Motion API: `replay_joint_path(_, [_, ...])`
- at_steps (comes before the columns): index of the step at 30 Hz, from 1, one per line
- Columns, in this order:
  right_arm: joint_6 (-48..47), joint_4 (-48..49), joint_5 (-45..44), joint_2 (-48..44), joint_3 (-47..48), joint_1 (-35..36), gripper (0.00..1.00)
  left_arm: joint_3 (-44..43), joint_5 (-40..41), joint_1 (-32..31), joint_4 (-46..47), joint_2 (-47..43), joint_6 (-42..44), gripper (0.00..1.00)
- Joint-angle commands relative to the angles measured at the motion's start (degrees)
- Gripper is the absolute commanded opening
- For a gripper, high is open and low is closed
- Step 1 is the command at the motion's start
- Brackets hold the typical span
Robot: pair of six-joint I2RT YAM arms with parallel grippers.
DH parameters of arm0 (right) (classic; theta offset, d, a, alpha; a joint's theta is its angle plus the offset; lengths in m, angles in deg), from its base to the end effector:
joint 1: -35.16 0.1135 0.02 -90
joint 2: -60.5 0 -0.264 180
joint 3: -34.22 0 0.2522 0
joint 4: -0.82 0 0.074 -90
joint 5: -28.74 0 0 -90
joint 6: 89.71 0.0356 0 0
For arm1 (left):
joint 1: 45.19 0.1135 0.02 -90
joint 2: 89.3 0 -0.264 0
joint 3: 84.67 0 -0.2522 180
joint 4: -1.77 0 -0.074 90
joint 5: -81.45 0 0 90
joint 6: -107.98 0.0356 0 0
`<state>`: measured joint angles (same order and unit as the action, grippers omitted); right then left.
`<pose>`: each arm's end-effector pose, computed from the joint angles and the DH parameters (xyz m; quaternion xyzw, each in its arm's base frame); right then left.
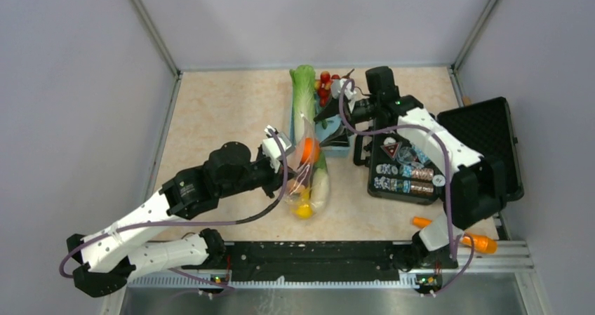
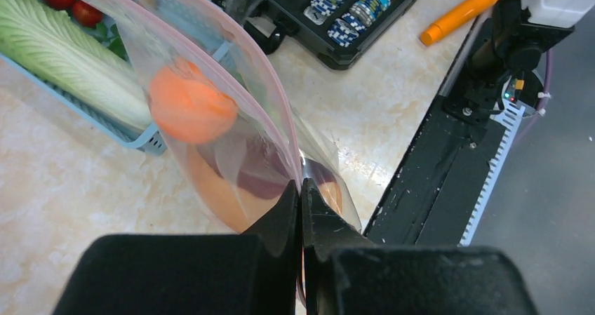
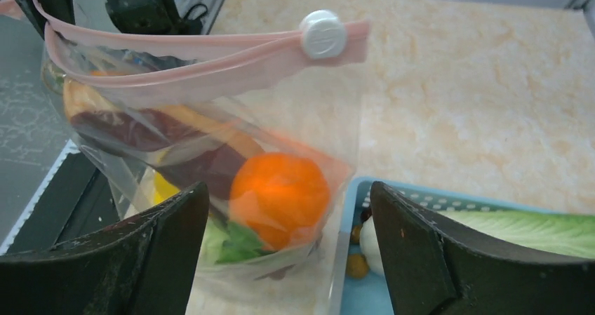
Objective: Place the food in the zip-top bag and seal the zipper
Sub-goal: Move the bin to the center of the board.
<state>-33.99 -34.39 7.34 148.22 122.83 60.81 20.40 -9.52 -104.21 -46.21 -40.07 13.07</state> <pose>0.2863 0.1742 0.3322 -0.5928 0.5014 0.4679 0.4222 0.0902 -0.1514 0.3813 0.3819 0.7374 -0.3009 0.4689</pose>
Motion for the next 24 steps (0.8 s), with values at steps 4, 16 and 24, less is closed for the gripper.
replay_joint_path(4, [-30.8, -30.9, 15.4, 11.2, 18.4, -0.8, 0.85, -2.7, -5.5, -0.1, 1.3, -0.2, 4.3, 0.00])
replay_joint_path(16, [-57.7, -64.7, 8.8, 20.8, 34.3, 4.5, 0.81, -5.8, -7.8, 0.2, -1.2, 2.5, 7.8, 0.00])
replay_joint_path(24, [-59.7, -64.6, 9.8, 12.4, 25.7, 4.9, 0.64, -5.5, -5.2, 1.2, -3.3, -0.5, 7.8, 0.00])
